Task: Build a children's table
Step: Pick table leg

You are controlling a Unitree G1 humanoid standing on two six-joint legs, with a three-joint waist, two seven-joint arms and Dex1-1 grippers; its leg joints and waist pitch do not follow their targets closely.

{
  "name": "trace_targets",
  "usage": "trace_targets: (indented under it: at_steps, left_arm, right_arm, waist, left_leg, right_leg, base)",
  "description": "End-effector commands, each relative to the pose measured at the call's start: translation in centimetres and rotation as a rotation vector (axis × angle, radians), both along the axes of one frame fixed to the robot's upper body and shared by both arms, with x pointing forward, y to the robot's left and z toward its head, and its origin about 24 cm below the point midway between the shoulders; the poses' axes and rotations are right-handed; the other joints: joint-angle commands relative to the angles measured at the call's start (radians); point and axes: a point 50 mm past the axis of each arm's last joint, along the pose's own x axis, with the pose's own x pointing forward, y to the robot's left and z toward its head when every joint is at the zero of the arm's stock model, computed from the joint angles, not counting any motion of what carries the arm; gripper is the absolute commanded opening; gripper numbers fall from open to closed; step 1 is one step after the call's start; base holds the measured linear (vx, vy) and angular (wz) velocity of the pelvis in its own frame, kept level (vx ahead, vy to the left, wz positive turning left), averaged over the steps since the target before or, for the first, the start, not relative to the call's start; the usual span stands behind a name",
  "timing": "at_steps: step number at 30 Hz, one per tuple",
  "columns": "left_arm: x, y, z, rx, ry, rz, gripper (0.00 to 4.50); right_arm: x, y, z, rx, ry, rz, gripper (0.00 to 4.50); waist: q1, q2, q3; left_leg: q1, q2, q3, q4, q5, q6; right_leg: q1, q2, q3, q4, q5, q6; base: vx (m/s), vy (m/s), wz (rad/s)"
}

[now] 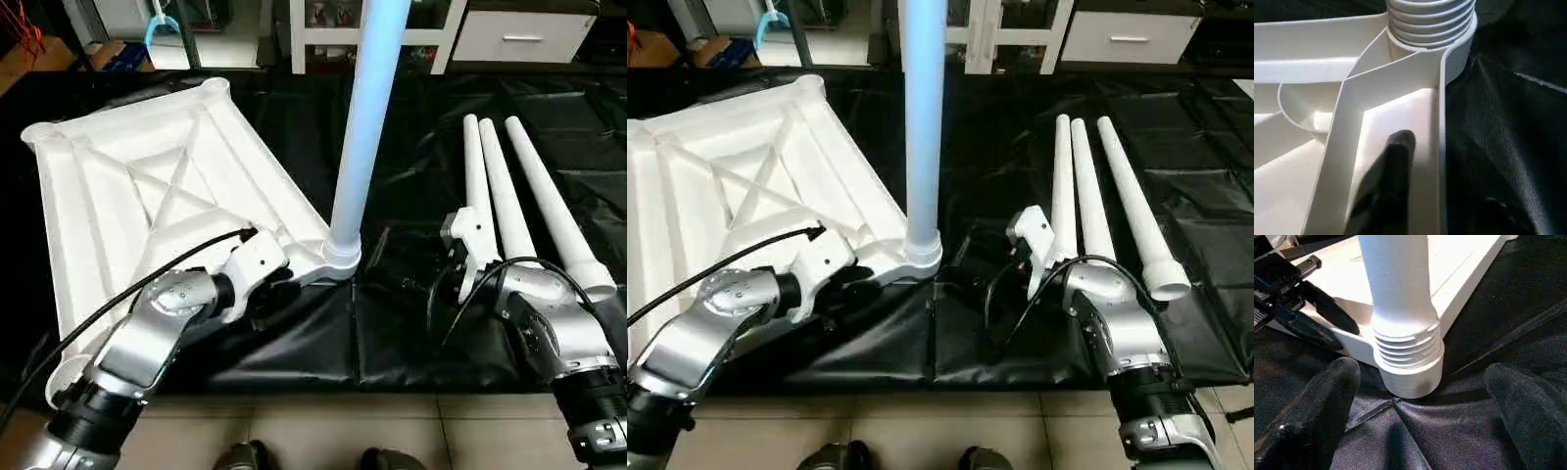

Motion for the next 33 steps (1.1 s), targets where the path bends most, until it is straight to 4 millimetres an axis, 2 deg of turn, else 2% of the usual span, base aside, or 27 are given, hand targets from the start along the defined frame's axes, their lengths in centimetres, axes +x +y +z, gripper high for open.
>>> trace_targets:
  at_steps: [1, 9, 10, 12, 14, 25, 26, 29, 30, 32, 33]
  left_arm:
    - [-0.5, 0.8, -0.9, 0.035, 0.053, 0.023, 1.35]
    - [-1.4, 1.4, -0.4, 0.023, 0.086, 0.014, 1.35]
    - [-1.5, 1.4, -0.4, 0.016, 0.090, 0.015, 1.52]
    - [-1.5, 1.4, -0.3, 0.006, 0.087, 0.024, 1.52]
    - [-1.5, 1.5, -0.2, 0.017, 0.075, 0.025, 1.80]
    - [-1.4, 1.0, -0.7, 0.026, 0.075, 0.009, 1.80]
    - [-1.3, 0.9, -0.9, 0.019, 0.076, 0.013, 1.64]
    - [-1.1, 0.9, -1.0, 0.011, 0.077, 0.020, 1.64]
    - [-1.0, 1.0, -1.0, 0.008, 0.076, 0.025, 1.35]
    - [-0.9, 1.0, -1.0, 0.006, 0.075, 0.026, 1.28]
    - [-0.9, 1.1, -1.0, 0.005, 0.073, 0.026, 1.09]
  right_arm:
    - [0.1, -0.2, 0.1, -0.003, 0.001, -0.003, 4.50]
    - [0.2, -0.3, 0.0, -0.003, 0.001, -0.001, 4.50]
    - [0.2, -0.2, 0.0, -0.002, 0.002, 0.000, 4.50]
    - [0.2, -0.2, 0.0, -0.001, 0.002, 0.001, 4.50]
    - [0.2, -0.2, 0.0, 0.001, 0.003, 0.004, 4.50]
    - [-0.5, 0.3, -0.3, -0.004, 0.016, 0.046, 4.50]
    - [-0.6, 0.4, -0.3, -0.001, 0.014, 0.048, 4.50]
    - [-0.6, 0.5, -0.2, 0.008, 0.009, 0.049, 4.50]
    - [-0.5, 0.5, -0.1, 0.014, 0.004, 0.049, 4.50]
    - [-0.5, 0.6, -0.1, 0.016, 0.002, 0.049, 4.50]
    - [-0.5, 0.6, -0.1, 0.017, 0.001, 0.050, 4.50]
  waist:
    - [0.004, -0.011, -0.077]
    - [0.005, -0.009, -0.076]
    - [0.006, -0.007, -0.076]
    - [0.006, -0.008, -0.076]
    - [0.007, -0.008, -0.076]
    - [0.007, -0.006, -0.076]
    - [0.008, -0.001, -0.076]
    - [0.010, -0.003, -0.076]
    - [0.011, -0.001, -0.076]
    - [0.013, -0.002, -0.074]
    - [0.013, -0.002, -0.074]
  left_leg:
    - [0.029, 0.042, -0.019, -0.052, -0.141, 0.115]
    - [0.031, 0.041, -0.018, -0.052, -0.140, 0.114]
    - [0.031, 0.041, -0.018, -0.052, -0.141, 0.111]
    - [0.032, 0.041, -0.018, -0.052, -0.148, 0.108]
    - [0.032, 0.041, -0.018, -0.052, -0.151, 0.107]
    - [0.031, 0.041, -0.019, -0.051, -0.148, 0.109]
    - [0.031, 0.041, -0.020, -0.052, -0.151, 0.107]
    - [0.033, 0.041, -0.019, -0.052, -0.165, 0.101]
    - [0.033, 0.041, -0.019, -0.053, -0.169, 0.098]
    - [0.033, 0.042, -0.020, -0.054, -0.185, 0.090]
    - [0.034, 0.042, -0.020, -0.055, -0.197, 0.084]
  right_leg:
    - [0.039, -0.056, 0.034, -0.058, -0.078, -0.285]
    - [0.038, -0.054, 0.033, -0.057, -0.078, -0.290]
    - [0.037, -0.054, 0.033, -0.057, -0.080, -0.291]
    - [0.037, -0.054, 0.034, -0.058, -0.082, -0.292]
    - [0.038, -0.054, 0.034, -0.058, -0.086, -0.288]
    - [0.039, -0.054, 0.033, -0.057, -0.077, -0.285]
    - [0.038, -0.054, 0.033, -0.057, -0.079, -0.286]
    - [0.037, -0.053, 0.034, -0.058, -0.082, -0.286]
    - [0.036, -0.053, 0.033, -0.059, -0.086, -0.285]
    - [0.036, -0.054, 0.034, -0.061, -0.106, -0.280]
    - [0.036, -0.055, 0.034, -0.063, -0.124, -0.275]
  base:
    - [0.000, 0.000, 0.00]
    - [0.000, 0.000, 0.00]
    - [0.000, 0.000, 0.00]
    - [0.000, 0.000, 0.00]
    - [0.000, 0.000, 0.00]
    - [0.000, 0.000, 0.00]
    - [0.000, 0.000, 0.00]
    - [0.000, 0.000, 0.00]
    - [0.000, 0.000, 0.00]
    - [0.000, 0.000, 0.00]
    - [0.000, 0.000, 0.00]
